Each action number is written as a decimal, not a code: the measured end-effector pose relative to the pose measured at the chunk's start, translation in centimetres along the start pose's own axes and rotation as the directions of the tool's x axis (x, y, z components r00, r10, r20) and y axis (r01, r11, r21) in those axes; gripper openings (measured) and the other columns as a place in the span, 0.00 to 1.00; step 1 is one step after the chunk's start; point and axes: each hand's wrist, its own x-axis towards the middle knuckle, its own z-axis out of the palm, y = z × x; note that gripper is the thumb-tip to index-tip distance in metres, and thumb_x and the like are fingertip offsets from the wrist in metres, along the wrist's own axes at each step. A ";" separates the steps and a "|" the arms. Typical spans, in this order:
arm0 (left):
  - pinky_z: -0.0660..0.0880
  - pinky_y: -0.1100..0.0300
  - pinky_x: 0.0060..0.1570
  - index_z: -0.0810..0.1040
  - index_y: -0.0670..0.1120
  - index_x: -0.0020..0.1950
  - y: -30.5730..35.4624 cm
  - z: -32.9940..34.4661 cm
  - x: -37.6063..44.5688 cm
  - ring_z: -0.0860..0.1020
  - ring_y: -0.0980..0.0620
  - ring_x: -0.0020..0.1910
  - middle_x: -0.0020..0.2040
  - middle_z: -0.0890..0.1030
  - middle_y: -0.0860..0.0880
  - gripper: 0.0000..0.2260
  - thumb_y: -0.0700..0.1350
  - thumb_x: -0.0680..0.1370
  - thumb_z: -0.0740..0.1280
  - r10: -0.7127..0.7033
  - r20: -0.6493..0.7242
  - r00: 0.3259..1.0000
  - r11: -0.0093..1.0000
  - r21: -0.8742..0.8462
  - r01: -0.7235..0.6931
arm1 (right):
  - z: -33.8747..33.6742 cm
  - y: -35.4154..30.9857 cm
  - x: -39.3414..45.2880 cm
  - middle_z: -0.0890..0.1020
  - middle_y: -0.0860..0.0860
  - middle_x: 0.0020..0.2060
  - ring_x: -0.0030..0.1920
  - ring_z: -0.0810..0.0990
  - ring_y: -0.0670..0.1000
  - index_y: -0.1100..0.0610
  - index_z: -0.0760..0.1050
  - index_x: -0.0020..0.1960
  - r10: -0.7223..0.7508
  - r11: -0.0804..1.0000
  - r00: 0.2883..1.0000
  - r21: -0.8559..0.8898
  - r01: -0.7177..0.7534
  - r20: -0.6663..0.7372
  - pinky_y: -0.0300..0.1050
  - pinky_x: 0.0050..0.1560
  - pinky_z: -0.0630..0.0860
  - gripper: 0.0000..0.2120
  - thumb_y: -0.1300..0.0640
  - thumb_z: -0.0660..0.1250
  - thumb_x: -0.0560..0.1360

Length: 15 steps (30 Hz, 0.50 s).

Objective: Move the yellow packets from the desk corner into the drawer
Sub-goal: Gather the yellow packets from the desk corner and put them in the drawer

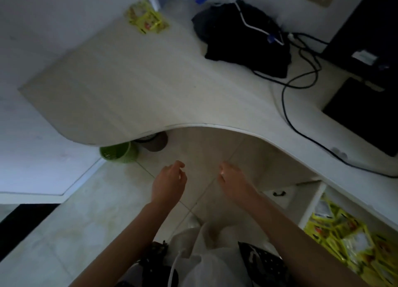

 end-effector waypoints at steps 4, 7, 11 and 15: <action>0.77 0.54 0.48 0.76 0.48 0.60 -1.9 -3.4 5.0 0.79 0.48 0.50 0.50 0.82 0.48 0.11 0.45 0.78 0.63 -0.044 -0.080 0.996 0.998 -0.044 0.041 | -1.3 -4.3 5.4 0.79 0.59 0.56 0.57 0.77 0.59 0.60 0.72 0.60 -0.063 0.998 0.998 -0.003 0.063 -0.016 0.50 0.57 0.74 0.13 0.59 0.59 0.77; 0.77 0.53 0.47 0.77 0.48 0.58 -2.7 -5.5 9.1 0.79 0.46 0.49 0.49 0.81 0.46 0.10 0.45 0.78 0.63 -0.057 -0.132 0.990 0.997 -0.053 0.051 | -3.0 -7.0 9.8 0.79 0.60 0.56 0.57 0.77 0.60 0.60 0.72 0.61 -0.126 0.990 0.992 -0.061 0.124 -0.023 0.49 0.56 0.73 0.14 0.59 0.59 0.77; 0.76 0.53 0.48 0.75 0.51 0.59 -3.2 -7.7 14.7 0.78 0.48 0.50 0.47 0.81 0.48 0.11 0.46 0.77 0.62 -0.073 -0.185 0.980 0.997 -0.040 0.066 | -5.8 -9.9 15.4 0.77 0.54 0.59 0.60 0.75 0.55 0.56 0.69 0.66 -0.199 0.972 0.980 -0.133 0.194 -0.025 0.51 0.58 0.74 0.16 0.56 0.58 0.79; 0.76 0.53 0.47 0.76 0.51 0.58 -3.0 -9.0 19.6 0.78 0.47 0.49 0.46 0.81 0.48 0.11 0.45 0.77 0.63 -0.100 -0.232 0.968 0.994 -0.065 0.087 | -8.5 -12.1 21.0 0.77 0.53 0.59 0.59 0.74 0.53 0.55 0.67 0.67 -0.268 0.950 0.963 -0.171 0.262 -0.018 0.49 0.57 0.74 0.16 0.55 0.57 0.80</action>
